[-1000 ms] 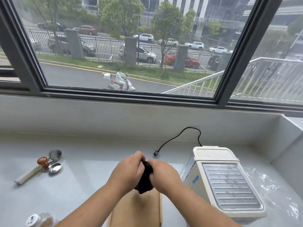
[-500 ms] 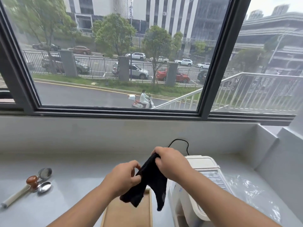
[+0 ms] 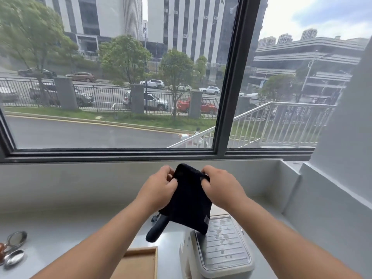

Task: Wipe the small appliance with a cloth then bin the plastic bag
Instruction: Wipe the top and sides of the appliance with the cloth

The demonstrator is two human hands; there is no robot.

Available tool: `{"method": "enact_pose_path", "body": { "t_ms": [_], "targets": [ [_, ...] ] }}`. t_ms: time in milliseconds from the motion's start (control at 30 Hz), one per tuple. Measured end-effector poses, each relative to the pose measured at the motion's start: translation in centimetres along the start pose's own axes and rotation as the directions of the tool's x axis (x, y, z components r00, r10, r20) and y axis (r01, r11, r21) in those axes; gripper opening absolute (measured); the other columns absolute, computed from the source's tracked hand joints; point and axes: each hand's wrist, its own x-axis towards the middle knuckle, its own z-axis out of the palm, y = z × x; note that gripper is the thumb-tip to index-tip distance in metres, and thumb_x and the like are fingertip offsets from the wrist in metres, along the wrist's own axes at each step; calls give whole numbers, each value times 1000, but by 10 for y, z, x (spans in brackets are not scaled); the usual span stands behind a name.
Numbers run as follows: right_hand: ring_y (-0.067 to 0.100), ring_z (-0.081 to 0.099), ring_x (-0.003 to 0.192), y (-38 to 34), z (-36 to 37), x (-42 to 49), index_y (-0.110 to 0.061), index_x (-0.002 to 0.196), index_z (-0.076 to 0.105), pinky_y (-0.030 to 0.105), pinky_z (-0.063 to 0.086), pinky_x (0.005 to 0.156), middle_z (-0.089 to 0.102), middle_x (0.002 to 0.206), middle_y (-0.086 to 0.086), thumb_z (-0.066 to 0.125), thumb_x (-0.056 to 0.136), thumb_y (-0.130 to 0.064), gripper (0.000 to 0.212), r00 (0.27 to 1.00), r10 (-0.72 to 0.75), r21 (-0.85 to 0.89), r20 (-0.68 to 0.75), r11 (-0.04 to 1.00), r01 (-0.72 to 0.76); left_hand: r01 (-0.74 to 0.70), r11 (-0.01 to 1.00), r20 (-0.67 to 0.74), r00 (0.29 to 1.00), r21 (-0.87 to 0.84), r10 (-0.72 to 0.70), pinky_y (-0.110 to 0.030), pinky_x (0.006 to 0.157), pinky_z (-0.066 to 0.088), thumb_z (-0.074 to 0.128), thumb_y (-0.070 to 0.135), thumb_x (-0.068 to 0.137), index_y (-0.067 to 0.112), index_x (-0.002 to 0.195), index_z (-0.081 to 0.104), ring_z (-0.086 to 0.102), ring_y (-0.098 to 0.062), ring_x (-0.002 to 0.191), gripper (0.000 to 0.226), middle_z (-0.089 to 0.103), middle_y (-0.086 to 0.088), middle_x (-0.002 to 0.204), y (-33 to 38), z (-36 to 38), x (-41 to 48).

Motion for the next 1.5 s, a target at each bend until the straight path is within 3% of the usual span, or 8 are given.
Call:
{"method": "enact_pose_path", "body": {
  "t_ms": [367, 533, 733, 967, 1067, 1233, 1367, 1500],
  "targets": [
    [30, 62, 79, 50, -21, 2, -33, 118, 62, 42, 51, 64, 74, 91, 1, 42, 98, -21, 30, 988, 42, 71, -150, 997, -32, -7, 997, 86, 996, -76, 14, -41, 87, 59, 63, 25, 93, 30, 98, 65, 70, -15, 88, 7, 73, 15, 104, 43, 68, 4],
    [30, 67, 98, 72, -9, 4, -30, 124, 64, 37, 43, 70, 75, 109, -1, 43, 98, -21, 35, 988, 42, 47, -150, 998, -36, 34, 999, 209, 977, -2, -32, -31, 74, 54, 62, 42, 83, 41, 103, 61, 64, 1, 68, 20, 73, 21, 96, 30, 95, 0],
    [28, 64, 106, 101, 20, 5, -29, 120, 64, 38, 47, 77, 71, 112, 0, 46, 101, -39, 28, 1000, 6, -1, -15, 1000, -6, 23, 978, 213, 975, 209, -68, -33, 104, 46, 56, 62, 89, 35, 136, 57, 53, -10, 133, 54, 60, 18, 140, -10, 131, -7],
    [27, 51, 127, 147, 142, -15, -42, 143, 51, 45, 51, 101, 55, 137, 0, 51, 100, -47, 43, 888, 11, -51, 460, 999, 14, 139, 952, 77, 983, 274, -166, -45, 95, 47, 38, 43, 106, 23, 83, 55, 53, -22, 105, 35, 59, 8, 96, -94, 200, -33],
    [27, 46, 121, 142, 151, -19, -42, 139, 51, 45, 53, 95, 55, 131, -2, 51, 100, -45, 39, 937, -7, -84, 350, 996, 39, 107, 961, 6, 994, 257, -112, -44, 116, 36, 40, 41, 108, 26, 107, 63, 41, -22, 139, 27, 62, 6, 127, -91, 206, -43],
    [30, 46, 108, 127, 146, -10, -31, 121, 60, 44, 47, 94, 57, 114, 2, 50, 98, -35, 25, 982, -70, -10, 177, 997, 73, 115, 980, -122, 988, 163, -96, -44, 118, 34, 42, 49, 105, 22, 141, 56, 37, -19, 147, 47, 48, 3, 158, -67, 200, -29],
    [25, 45, 98, 115, 144, -23, -25, 111, 59, 44, 46, 88, 54, 105, 1, 48, 96, -34, 21, 976, -147, 69, 157, 988, 138, 134, 991, -187, 974, 23, -128, -44, 121, 32, 25, 65, 94, 19, 144, 53, 39, -18, 146, 73, 46, 2, 160, -54, 195, -24],
    [23, 46, 101, 112, 142, -49, -24, 118, 58, 40, 43, 95, 55, 107, 1, 48, 94, -32, 28, 959, -188, 58, 211, 982, 180, 109, 992, -131, 985, -59, -116, -31, 119, 28, 26, 66, 91, 25, 139, 56, 35, -14, 147, 69, 51, 5, 153, -63, 195, -29]
  ]
}}
